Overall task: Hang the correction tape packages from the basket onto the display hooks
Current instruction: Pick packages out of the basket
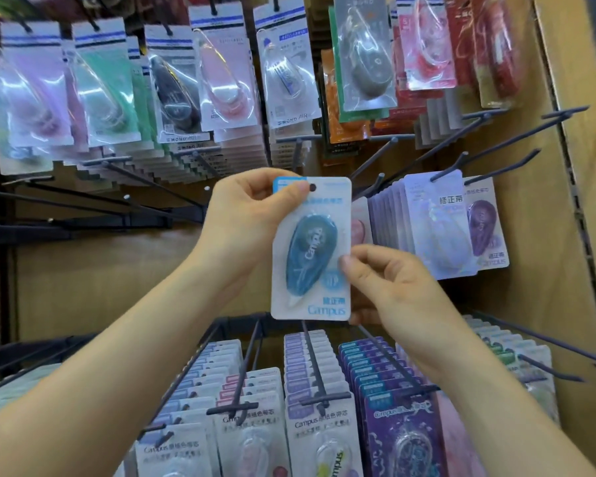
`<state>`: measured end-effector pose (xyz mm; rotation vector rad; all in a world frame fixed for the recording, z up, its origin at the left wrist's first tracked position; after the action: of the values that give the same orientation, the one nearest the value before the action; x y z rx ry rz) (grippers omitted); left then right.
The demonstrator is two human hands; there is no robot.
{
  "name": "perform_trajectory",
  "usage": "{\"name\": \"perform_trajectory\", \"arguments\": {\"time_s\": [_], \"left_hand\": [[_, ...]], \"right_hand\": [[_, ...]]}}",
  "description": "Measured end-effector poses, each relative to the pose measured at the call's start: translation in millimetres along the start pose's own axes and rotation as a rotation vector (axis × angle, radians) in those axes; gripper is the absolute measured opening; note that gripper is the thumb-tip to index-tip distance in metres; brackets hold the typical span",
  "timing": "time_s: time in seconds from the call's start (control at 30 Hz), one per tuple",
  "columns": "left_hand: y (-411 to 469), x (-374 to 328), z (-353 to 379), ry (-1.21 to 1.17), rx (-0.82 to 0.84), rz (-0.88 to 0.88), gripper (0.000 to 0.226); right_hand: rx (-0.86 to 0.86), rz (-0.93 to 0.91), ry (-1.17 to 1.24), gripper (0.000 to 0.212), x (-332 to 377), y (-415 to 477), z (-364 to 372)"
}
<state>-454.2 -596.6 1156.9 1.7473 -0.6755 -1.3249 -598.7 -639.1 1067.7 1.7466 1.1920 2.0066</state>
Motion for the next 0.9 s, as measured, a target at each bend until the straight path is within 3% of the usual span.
{"name": "perform_trajectory", "arguments": {"time_s": [0.33, 0.47, 0.73, 0.8, 0.9], "left_hand": [[17.0, 14.6, -10.6, 0.032, -0.107, -0.057, 0.006], [18.1, 32.0, -8.8, 0.052, -0.022, -0.233, 0.012], [-12.2, 34.6, -25.2, 0.125, 0.209, -0.316, 0.016], [-12.5, 35.6, -27.6, 0.227, 0.160, -0.280, 0.016], [-3.2, 42.4, -24.7, 0.372, 0.064, -0.239, 0.013]], "right_hand": [[-0.032, -0.027, -0.110, 0.022, 3.8, 3.7, 7.7], [-0.083, 0.008, -0.121, 0.022, -0.8, 4.1, 6.2], [-0.128, 0.036, -0.221, 0.017, -11.1, 10.8, 3.1], [-0.085, 0.071, -0.285, 0.017, -17.5, 12.7, 3.9], [-0.026, 0.095, -0.481, 0.038, -23.6, 14.5, 3.9]]}}
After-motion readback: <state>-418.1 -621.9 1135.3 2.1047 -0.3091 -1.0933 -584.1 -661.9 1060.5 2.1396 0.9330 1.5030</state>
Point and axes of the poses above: each hand's wrist, its own y-axis towards the middle knuckle, its own z-axis out of the palm, x = y × z, the point moved 5 cm from there along y, towards the middle knuckle, and after that the axes turned 3 degrees about x, right-handed, at the moved point
